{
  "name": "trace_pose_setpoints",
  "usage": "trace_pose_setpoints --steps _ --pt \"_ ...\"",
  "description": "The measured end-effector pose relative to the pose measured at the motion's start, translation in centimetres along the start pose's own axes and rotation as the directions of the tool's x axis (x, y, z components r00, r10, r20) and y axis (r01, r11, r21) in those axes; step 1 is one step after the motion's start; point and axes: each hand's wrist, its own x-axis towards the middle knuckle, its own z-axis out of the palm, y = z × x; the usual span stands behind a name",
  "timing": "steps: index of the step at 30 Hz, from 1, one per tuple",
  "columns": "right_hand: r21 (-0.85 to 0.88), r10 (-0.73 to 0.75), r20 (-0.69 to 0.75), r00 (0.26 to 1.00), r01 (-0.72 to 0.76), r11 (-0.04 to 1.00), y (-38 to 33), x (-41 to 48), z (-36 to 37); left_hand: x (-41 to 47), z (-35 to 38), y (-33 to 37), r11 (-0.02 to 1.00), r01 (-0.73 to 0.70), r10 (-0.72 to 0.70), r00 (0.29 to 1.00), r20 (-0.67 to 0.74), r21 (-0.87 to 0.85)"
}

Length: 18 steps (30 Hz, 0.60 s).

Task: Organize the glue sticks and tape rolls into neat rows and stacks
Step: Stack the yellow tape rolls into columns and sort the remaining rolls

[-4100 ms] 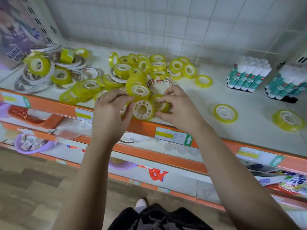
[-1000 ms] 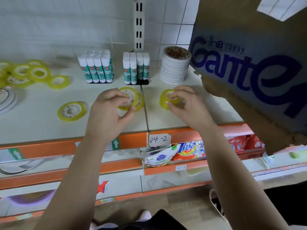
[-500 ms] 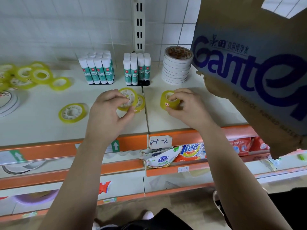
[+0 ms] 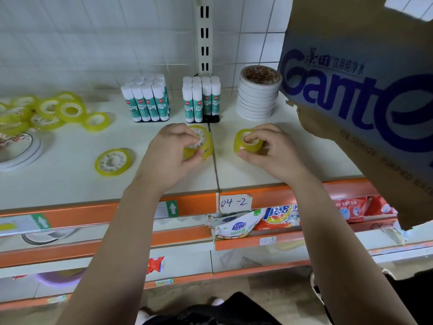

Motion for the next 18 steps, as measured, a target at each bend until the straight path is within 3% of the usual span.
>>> trace_pose_setpoints --steps 8,18 --pt "-0.043 -0.016 -0.019 1.000 0.016 0.999 -0.6 -0.1 -0.3 0.2 0.8 -0.5 1.000 -0.004 0.003 0.998 0.066 0.022" --pt "-0.047 0.004 -0.004 1.000 -0.004 0.999 -0.9 -0.4 -0.4 0.1 1.1 -0.6 0.999 0.002 -0.002 1.000 0.020 0.035"
